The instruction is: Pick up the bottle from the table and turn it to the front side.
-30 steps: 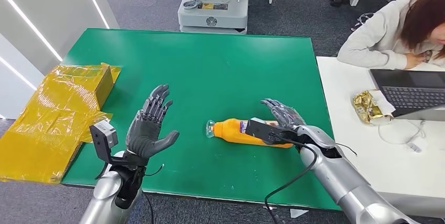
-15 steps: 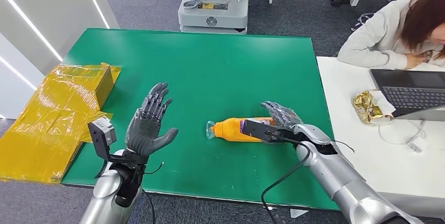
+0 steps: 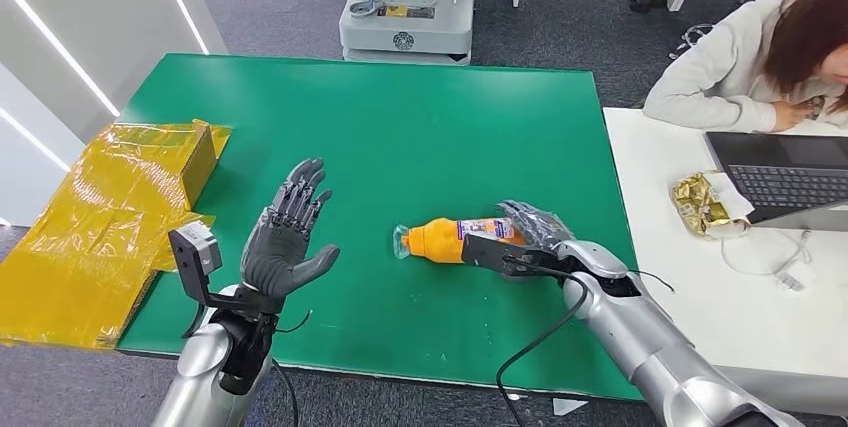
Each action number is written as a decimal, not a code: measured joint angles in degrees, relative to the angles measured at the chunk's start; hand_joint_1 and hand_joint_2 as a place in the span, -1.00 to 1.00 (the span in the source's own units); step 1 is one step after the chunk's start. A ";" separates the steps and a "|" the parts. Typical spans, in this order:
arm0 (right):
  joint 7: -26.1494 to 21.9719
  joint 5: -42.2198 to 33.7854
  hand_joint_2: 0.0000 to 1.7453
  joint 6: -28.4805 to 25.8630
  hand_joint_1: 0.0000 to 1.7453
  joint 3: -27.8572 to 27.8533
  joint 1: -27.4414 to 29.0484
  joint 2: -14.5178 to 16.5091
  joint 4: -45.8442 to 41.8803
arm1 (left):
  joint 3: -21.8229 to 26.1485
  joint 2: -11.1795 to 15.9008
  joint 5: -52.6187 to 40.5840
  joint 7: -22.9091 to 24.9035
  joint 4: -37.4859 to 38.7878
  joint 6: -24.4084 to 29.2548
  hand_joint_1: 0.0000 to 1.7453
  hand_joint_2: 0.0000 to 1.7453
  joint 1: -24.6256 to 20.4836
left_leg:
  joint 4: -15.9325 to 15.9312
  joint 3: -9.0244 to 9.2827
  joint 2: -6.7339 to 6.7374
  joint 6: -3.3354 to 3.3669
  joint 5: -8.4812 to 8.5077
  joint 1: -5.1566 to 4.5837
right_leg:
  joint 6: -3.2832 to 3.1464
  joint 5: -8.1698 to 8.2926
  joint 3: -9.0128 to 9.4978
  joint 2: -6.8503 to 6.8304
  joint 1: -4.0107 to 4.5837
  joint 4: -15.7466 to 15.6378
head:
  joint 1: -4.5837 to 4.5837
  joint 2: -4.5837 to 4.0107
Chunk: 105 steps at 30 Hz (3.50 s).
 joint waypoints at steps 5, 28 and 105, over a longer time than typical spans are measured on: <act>0.02 0.10 1.00 0.26 -1.00 0.14 0.04 0.05 0.25 | 0.02 -0.10 0.47 0.26 0.00 -0.54 -1.00 1.00 0.00 | 0.00 0.00 0.00 0.00 0.00 0.00 | 0.00 0.00 0.00 0.00 0.00 0.00 | 0.00 0.00; 0.19 0.91 1.00 2.16 0.71 0.49 0.20 0.05 0.48 | 0.71 -0.52 2.19 0.80 0.23 -1.93 -1.00 1.00 0.05 | 0.01 0.03 0.01 0.00 0.00 0.00 | 0.00 0.00 0.00 0.01 0.00 0.00 | 0.01 0.00; -25.64 -25.64 1.00 -30.93 1.00 -21.98 35.53 -3.34 -43.15 | -1.58 0.38 3.41 -0.44 6.50 -2.40 -1.00 1.00 -7.93 | 0.01 -0.03 0.01 -0.02 0.05 0.00 | 0.01 0.14 -0.06 0.01 -0.01 -0.04 | 0.00 0.00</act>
